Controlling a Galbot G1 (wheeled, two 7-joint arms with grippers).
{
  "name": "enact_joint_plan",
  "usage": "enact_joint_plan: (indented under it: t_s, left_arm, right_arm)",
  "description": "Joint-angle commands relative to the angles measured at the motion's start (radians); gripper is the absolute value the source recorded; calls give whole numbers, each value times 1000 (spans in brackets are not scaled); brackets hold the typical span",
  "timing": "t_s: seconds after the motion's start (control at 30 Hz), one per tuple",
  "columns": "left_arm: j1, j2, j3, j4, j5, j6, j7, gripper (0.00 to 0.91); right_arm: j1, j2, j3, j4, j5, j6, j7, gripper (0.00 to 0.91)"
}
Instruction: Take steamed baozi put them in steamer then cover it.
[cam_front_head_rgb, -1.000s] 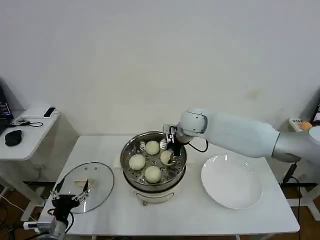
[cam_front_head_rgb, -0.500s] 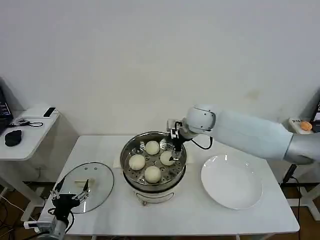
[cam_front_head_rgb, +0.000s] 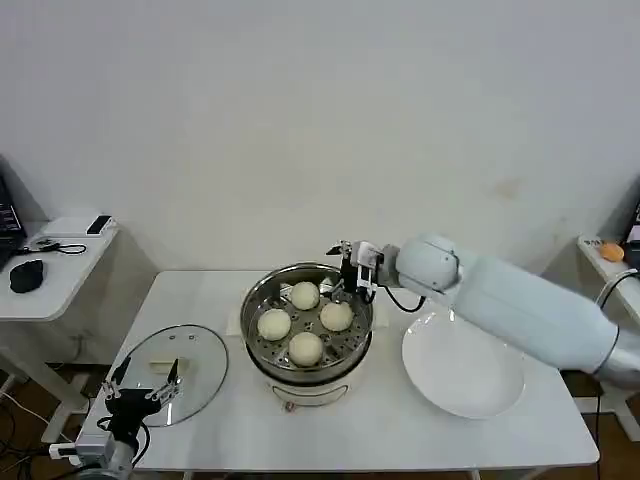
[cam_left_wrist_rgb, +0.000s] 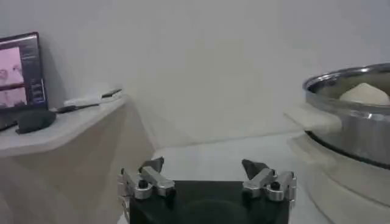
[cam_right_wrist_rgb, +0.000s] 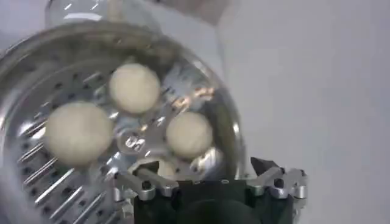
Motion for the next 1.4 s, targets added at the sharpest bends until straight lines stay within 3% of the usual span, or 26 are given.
enact_joint_plan:
  t_s: [0.03,0.23,0.5,0.77,0.97,1.4]
  left_arm:
    - [0,2,8,11,8,-20,1,907]
    - [-8,3,9,39,123,-53,-10,907]
    - [-2,58,6,116,701,-130,-119,907]
    - [-26,111,9,272,1155,-173,-184,907]
    - [-95,128,54,417,1334,-192,-212,907]
    - [-220,174,103,530,1372,-194,-194,907]
  right_arm:
    - [-704,45,689,118,-235,274,229,907]
    - [-1048,230,1082,204,-314,355,160,907]
    - [-1346,432,1401,314,-334,414,89,907]
    - [-1492,530,1468,339,-374,466,101,907]
    - [-1523,558,1491,335,-401,484,110,907]
    - [-1577,600,1498,372,-437,495,111,907]
